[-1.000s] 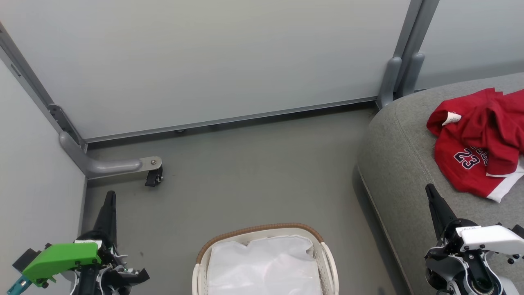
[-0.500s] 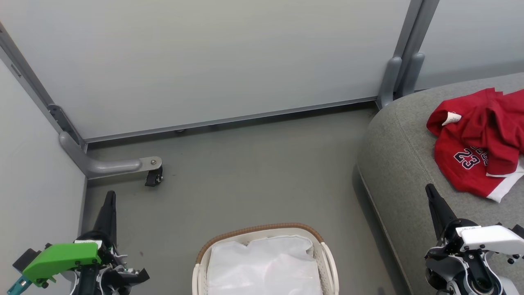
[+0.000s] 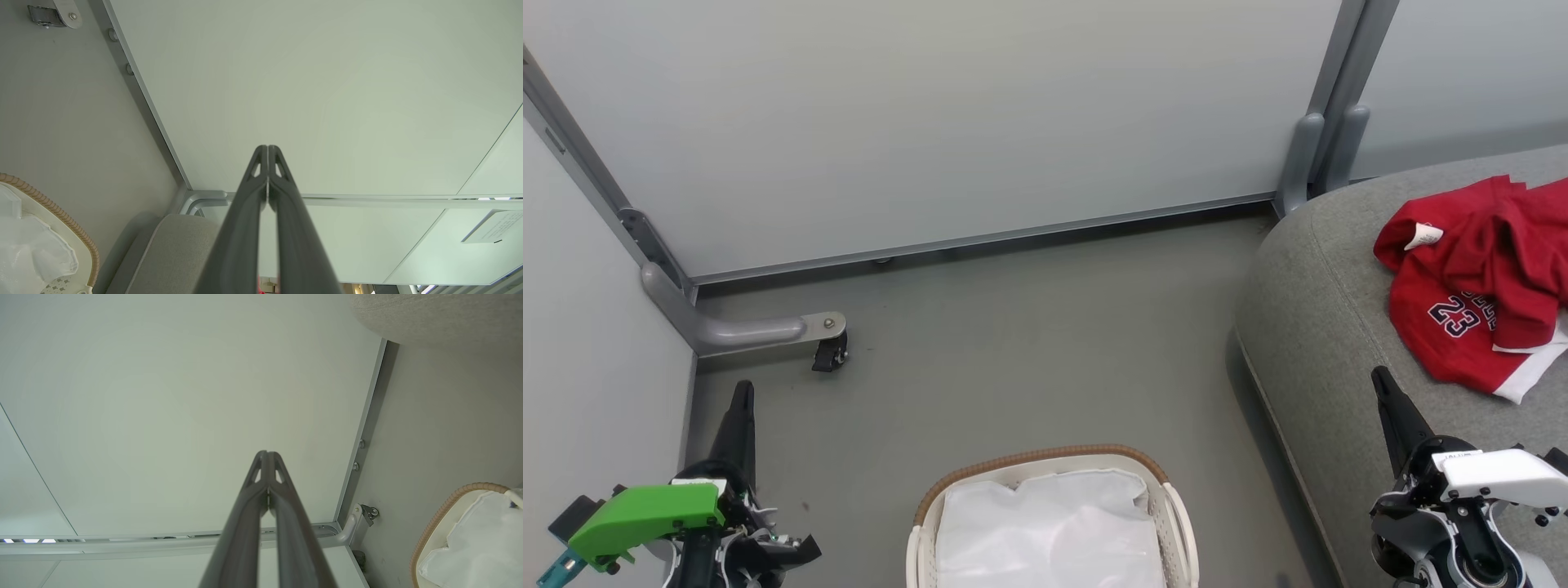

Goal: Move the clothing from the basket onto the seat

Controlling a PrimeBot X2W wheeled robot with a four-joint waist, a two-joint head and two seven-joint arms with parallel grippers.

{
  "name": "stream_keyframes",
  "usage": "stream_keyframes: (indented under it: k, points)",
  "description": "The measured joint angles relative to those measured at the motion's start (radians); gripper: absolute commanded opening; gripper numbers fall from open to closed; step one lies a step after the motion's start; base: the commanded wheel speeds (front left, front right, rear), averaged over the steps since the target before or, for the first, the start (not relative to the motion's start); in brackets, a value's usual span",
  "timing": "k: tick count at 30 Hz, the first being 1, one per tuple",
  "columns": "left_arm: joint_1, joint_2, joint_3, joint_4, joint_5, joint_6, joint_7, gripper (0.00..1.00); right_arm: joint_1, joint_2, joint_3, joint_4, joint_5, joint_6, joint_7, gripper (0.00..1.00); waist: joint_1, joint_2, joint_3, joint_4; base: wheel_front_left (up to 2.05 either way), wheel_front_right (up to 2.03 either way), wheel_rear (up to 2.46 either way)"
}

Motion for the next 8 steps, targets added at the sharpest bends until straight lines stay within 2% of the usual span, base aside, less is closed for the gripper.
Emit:
stream_keyframes:
  k: [8]
  points:
    - [0.000,0.000,0.000,0.000,0.000,0.000,0.000,0.00,0.000,0.000,0.000,0.000,0.000,0.000,0.000,0.00,0.0000,0.0000,0.000,0.000,0.00,0.00,0.00]
